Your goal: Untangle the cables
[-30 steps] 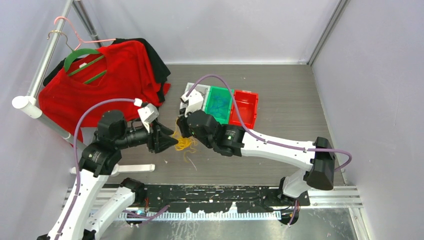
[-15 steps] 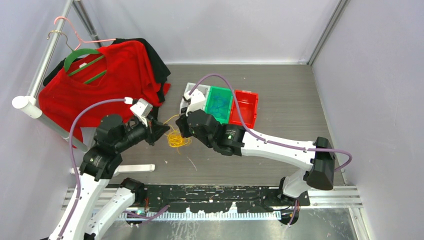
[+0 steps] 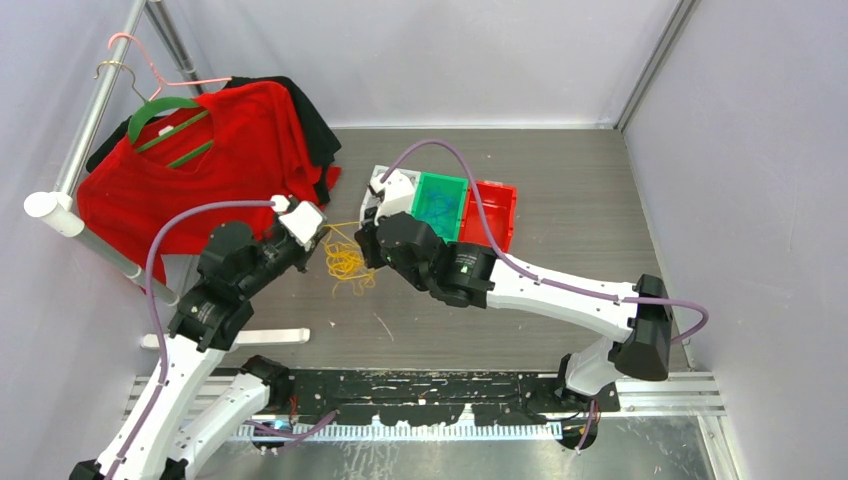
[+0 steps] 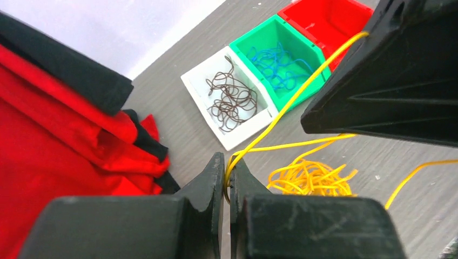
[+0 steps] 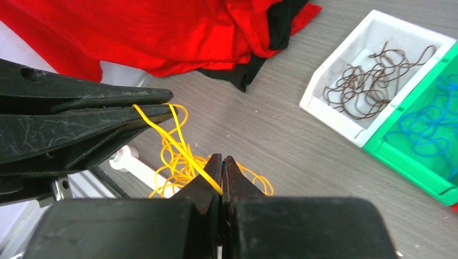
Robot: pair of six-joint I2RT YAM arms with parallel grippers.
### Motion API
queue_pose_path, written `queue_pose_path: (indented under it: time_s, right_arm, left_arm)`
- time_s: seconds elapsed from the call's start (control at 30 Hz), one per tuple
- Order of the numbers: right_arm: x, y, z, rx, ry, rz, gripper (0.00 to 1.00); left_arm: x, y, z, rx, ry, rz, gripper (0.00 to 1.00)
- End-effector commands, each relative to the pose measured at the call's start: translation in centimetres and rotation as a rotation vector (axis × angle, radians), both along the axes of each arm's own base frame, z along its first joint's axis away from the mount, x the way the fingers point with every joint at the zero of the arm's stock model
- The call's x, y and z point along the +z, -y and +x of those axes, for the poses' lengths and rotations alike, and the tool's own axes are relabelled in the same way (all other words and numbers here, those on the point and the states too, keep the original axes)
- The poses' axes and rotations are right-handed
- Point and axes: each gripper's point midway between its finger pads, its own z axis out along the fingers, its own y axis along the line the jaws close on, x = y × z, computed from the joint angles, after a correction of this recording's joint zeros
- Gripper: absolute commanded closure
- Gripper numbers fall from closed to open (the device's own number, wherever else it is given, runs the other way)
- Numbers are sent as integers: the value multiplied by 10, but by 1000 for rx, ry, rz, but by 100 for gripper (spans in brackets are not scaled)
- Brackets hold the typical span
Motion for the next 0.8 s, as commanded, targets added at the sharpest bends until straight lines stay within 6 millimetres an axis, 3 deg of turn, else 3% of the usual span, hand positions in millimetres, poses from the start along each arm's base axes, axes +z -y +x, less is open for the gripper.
queue_pose_path:
  time_s: [0.0, 0.2, 0.3, 0.4, 0.47, 0.53, 0.6, 0.77]
  right_arm:
    - [2, 54, -6, -32, 67, -186, 99]
    - [-17, 90, -1, -95, 108, -328, 99]
    - [-19, 94, -2, -100, 110, -337, 99]
    - [-15, 83, -6, -64, 94, -279, 99]
    - [-10, 73, -9, -36, 81, -228, 99]
    - [-6, 66, -12, -17, 75, -190, 99]
    - [0, 62, -15, -1, 69, -153, 99]
    - [16, 63, -20, 29, 91, -90, 99]
  left_arm:
    - [56, -58, 39, 269, 326, 228, 100]
    - [82, -57, 37, 233, 468, 308, 100]
    - [82, -40, 27, 133, 450, 263, 98]
    - [68, -10, 2, -38, 270, 125, 85]
    - [56, 12, -24, -172, 120, 23, 70]
    - [56, 22, -33, -200, 32, -83, 65]
    - [53, 19, -27, -140, -16, -129, 67]
    - [40, -20, 9, 143, 7, -83, 81]
